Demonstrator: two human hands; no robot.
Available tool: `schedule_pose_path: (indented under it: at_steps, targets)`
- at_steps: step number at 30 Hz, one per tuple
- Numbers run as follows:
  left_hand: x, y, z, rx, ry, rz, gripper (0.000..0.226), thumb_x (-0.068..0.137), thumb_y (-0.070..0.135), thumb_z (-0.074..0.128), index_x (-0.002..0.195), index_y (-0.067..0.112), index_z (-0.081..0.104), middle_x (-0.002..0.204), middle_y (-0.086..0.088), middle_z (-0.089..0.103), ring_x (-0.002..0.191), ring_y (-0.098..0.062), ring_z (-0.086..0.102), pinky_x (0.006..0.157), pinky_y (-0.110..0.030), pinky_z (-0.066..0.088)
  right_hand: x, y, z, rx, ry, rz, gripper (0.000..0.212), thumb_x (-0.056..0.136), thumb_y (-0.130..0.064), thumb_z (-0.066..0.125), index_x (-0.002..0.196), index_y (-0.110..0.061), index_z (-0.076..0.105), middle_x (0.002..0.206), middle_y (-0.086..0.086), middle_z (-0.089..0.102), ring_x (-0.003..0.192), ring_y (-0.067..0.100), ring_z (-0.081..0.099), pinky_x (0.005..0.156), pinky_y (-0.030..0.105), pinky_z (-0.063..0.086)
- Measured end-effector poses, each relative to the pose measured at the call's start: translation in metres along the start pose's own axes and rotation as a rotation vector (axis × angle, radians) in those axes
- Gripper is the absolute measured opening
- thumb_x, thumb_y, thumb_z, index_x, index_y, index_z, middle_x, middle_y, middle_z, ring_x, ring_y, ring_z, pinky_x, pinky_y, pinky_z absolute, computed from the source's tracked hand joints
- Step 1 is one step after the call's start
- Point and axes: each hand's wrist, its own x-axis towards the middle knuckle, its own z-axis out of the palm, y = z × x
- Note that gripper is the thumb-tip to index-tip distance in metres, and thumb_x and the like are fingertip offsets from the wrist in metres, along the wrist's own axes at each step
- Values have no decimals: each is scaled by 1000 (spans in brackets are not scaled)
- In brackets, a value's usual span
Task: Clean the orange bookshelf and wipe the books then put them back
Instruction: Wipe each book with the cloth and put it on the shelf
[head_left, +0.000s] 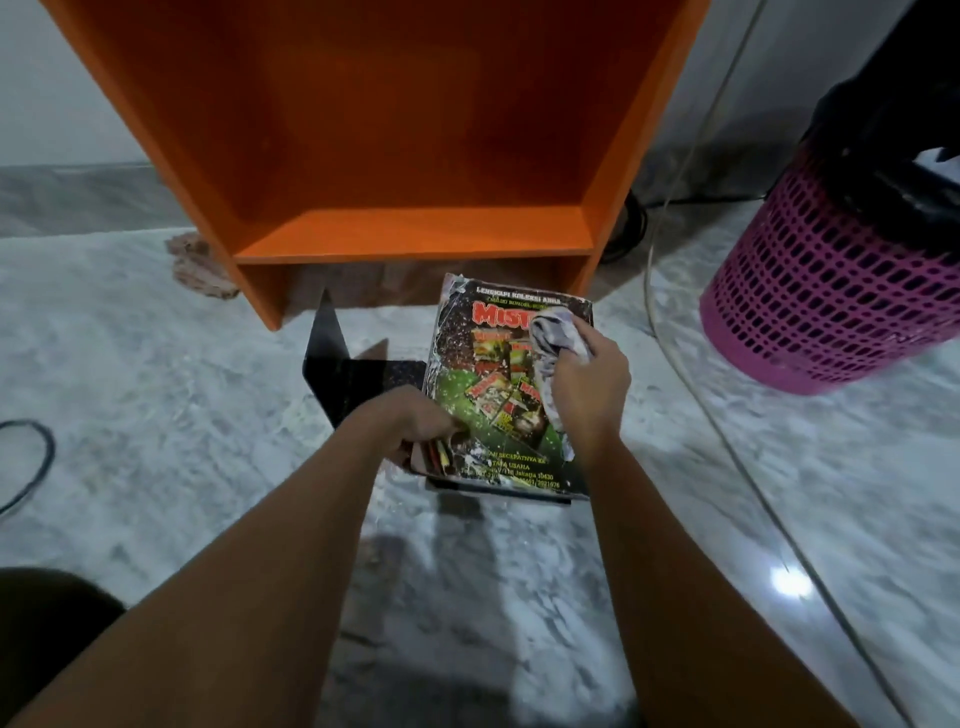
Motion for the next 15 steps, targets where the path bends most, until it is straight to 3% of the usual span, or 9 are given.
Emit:
schedule_pose_path:
  at_steps: [1, 3, 6, 8, 10, 13, 15]
  targets:
    - [-1, -6, -2, -48, -33, -5, 24, 102, 11, 47, 84, -1, 57, 74, -14, 58, 60, -21, 57, 72, -33, 50, -7, 3, 1, -29, -10, -21, 56, 77, -14, 46, 129, -28, 62, 124, 7, 64, 96, 26, 67, 68, 23, 55]
    - [-1, -19, -6, -138, -73, -12, 16, 100, 4, 46, 90, -4, 56, 76, -16, 57, 52, -19, 61, 82, -37, 56, -27, 6, 7, -99, -57, -87, 50, 81, -14, 50, 127, -28, 63, 111, 5, 66, 87, 21, 67, 66, 30, 59]
    - [5, -33, -13, -140, -76, 28, 8, 95, 4, 57, 102, 0, 58, 88, -13, 62, 68, -20, 66, 77, -34, 60, -58, 6, 26, -166, -98, -103, 46, 91, -7, 58, 134, -25, 57, 121, 0, 58, 82, 10, 62, 57, 17, 55]
    - [11, -36, -17, -167, -80, 75, 10, 94, 0, 56, 103, -2, 60, 92, -14, 66, 81, -26, 67, 81, -38, 59, -88, 4, 42, -221, -196, -156, 52, 89, -4, 57, 138, -22, 52, 130, 0, 52, 95, 9, 57, 75, 19, 56]
    - [18, -42, -22, -250, -95, 107, 18, 95, -10, 47, 109, -14, 59, 99, -25, 68, 89, -35, 68, 87, -48, 56, -114, 9, 58, -319, -329, -315, 60, 81, -2, 60, 139, -16, 52, 134, 6, 51, 114, 19, 49, 98, 33, 48]
    - [19, -52, -19, -289, -87, 108, 25, 95, -15, 38, 110, -14, 58, 104, -32, 68, 82, -37, 70, 66, -40, 61, -124, 22, 59, -427, -389, -400, 69, 77, -1, 67, 142, -14, 49, 141, 7, 50, 126, 25, 40, 104, 36, 42]
    - [22, -54, -15, -324, -91, 127, 18, 95, -15, 42, 102, -8, 57, 98, -29, 66, 81, -36, 70, 68, -43, 62, -118, 26, 51, -444, -303, -367, 74, 74, 10, 61, 141, -18, 50, 143, 3, 49, 127, 21, 41, 99, 35, 47]
